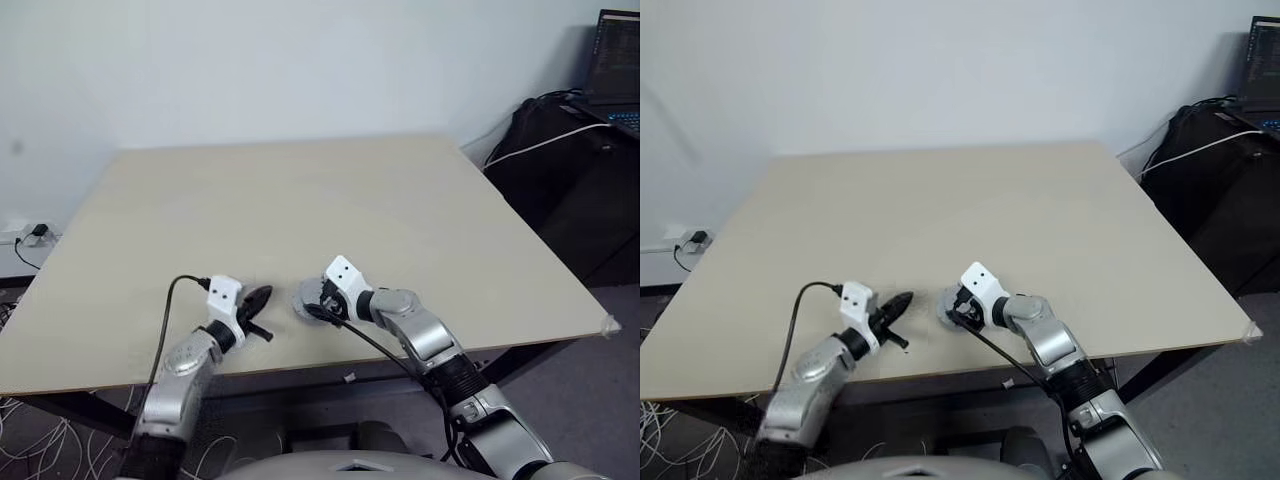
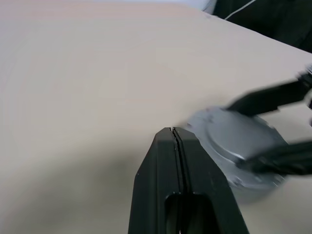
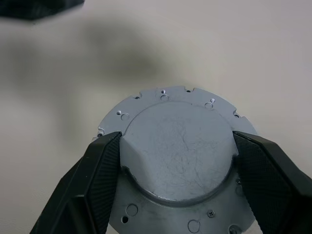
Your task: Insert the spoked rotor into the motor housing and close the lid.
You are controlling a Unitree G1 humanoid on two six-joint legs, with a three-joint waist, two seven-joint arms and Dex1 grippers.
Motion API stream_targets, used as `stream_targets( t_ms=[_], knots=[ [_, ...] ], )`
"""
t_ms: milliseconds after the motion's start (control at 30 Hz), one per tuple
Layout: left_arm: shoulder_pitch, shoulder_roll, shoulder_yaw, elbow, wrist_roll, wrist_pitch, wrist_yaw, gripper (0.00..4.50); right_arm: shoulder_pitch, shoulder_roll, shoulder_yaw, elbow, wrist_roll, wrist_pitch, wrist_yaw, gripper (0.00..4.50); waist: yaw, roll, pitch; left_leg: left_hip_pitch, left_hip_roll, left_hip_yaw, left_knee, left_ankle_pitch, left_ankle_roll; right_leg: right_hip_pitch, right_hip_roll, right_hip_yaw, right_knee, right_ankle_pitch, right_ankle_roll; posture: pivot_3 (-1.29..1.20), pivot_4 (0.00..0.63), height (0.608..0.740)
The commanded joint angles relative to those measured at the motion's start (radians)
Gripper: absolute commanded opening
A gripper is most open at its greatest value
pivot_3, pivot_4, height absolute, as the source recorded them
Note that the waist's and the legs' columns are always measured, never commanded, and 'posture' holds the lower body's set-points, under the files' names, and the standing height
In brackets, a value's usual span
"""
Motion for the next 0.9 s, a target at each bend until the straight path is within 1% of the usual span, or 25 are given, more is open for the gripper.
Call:
stream_targets(
  t_ms=[33,133,267,400,467,600,733,900],
  knots=[
    [-0.088,0.017,0.021,0.020,-0.070,0.152,-0.038,0.00,0.023,-0.012,0.021,0.044,-0.026,0.060,-0.007,3.26,-0.002,-0.001,-0.001,0.000,0.000,0.000,0.000,0.001,0.001,0.000,0.000,0.000,0.000,0.000,0.000,0.00,0.000,0.740],
    [-0.147,0.015,0.024,0.054,-0.080,0.221,-0.044,0.00,0.027,-0.007,0.022,0.039,-0.026,0.059,-0.015,3.26,-0.003,-0.002,-0.001,0.001,0.000,0.000,0.000,0.002,0.003,0.000,0.000,0.000,0.000,0.000,0.000,0.00,0.000,0.740],
    [-0.190,-0.001,0.009,0.068,-0.087,0.268,-0.062,0.00,0.039,-0.008,0.030,0.032,-0.034,0.067,-0.026,3.26,-0.003,-0.002,-0.001,0.001,0.000,0.000,-0.001,0.002,0.003,0.000,0.000,0.000,0.000,0.000,0.000,0.00,0.000,0.740],
    [-0.214,-0.040,0.002,0.068,-0.121,0.343,-0.077,0.00,0.041,-0.014,0.036,0.032,-0.035,0.069,-0.024,3.26,-0.003,-0.003,-0.001,0.001,0.000,0.000,-0.001,0.002,0.003,0.000,0.000,0.001,0.000,0.000,0.000,0.00,0.000,0.740],
    [-0.224,-0.057,0.007,0.071,-0.137,0.378,-0.073,0.00,0.039,-0.015,0.037,0.032,-0.035,0.069,-0.023,3.26,-0.003,-0.003,-0.001,0.001,0.000,0.000,-0.001,0.000,0.000,0.001,0.000,0.001,0.000,0.000,0.000,0.00,0.000,0.740],
    [-0.256,-0.074,-0.014,0.093,-0.120,0.457,-0.046,0.00,0.031,-0.015,0.037,0.032,-0.035,0.067,-0.021,3.26,-0.003,-0.003,-0.001,0.001,0.000,-0.001,-0.001,0.000,-0.001,0.000,0.001,0.000,0.000,0.000,0.000,0.00,0.000,0.740],
    [-0.289,-0.092,0.005,0.121,-0.110,0.502,0.003,0.00,0.030,-0.013,0.036,0.027,-0.033,0.067,-0.022,3.26,-0.003,-0.004,-0.001,0.001,0.000,0.000,-0.001,0.001,0.001,0.000,0.000,0.001,0.000,0.000,0.000,0.00,0.000,0.740],
    [-0.309,-0.081,0.005,0.145,-0.086,0.527,0.035,0.00,0.036,-0.012,0.037,0.023,-0.032,0.067,-0.024,3.26,-0.003,-0.004,-0.001,0.001,0.000,-0.001,-0.001,0.001,0.000,0.000,0.001,0.001,0.000,0.000,0.000,0.00,0.000,0.740]
  ],
)
